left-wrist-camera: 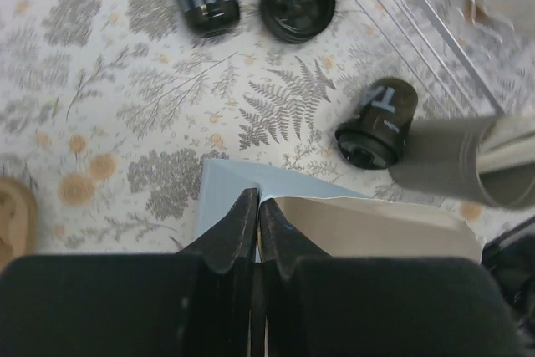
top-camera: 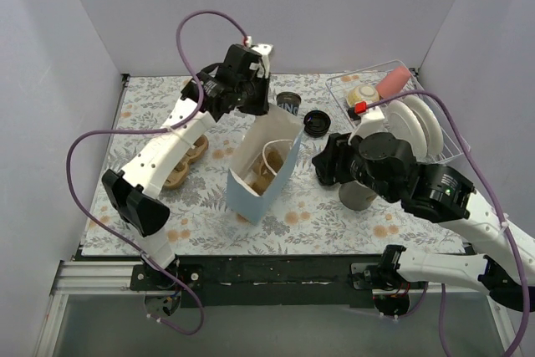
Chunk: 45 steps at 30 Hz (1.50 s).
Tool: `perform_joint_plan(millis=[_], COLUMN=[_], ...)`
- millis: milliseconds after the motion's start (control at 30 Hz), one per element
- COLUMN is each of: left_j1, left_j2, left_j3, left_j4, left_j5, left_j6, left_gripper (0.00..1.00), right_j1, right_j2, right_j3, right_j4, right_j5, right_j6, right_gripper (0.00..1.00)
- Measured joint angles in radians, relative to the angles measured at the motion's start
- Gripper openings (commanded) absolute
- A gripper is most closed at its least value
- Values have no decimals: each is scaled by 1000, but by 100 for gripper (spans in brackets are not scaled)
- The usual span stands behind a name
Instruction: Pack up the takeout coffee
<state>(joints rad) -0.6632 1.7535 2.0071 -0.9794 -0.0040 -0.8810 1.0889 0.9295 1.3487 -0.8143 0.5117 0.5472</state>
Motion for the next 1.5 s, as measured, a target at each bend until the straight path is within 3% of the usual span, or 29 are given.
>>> perform_joint_plan(millis=[267, 500, 667, 967, 1233, 1500], left_j1=[109, 92, 82, 77, 74, 74], left_j2=[-93, -328, -442, -515, -567, -563], left_j3=[-132, -437, -536, -640, -644, -644], left_j4=[-100, -20, 49, 126, 138, 142], left_j5=[-214, -241, -243, -254, -353, -407], left_j6=[-485, -768, -842, -931, -1052, -1096], left_gripper=[0, 2, 7, 0, 0, 0], right_j1=[0, -1, -1, -2, 0, 40], right_j2=[74, 80, 128, 185, 163, 164], right_j3=[23, 28, 30, 79, 77, 68], right_j4=[10, 64, 111, 118, 137, 137], right_j5=[-50, -98, -119, -175, -307, -332], right_j6=[-32, -55, -103, -142, -96, -45], right_gripper=[59, 64, 67, 68, 66, 65])
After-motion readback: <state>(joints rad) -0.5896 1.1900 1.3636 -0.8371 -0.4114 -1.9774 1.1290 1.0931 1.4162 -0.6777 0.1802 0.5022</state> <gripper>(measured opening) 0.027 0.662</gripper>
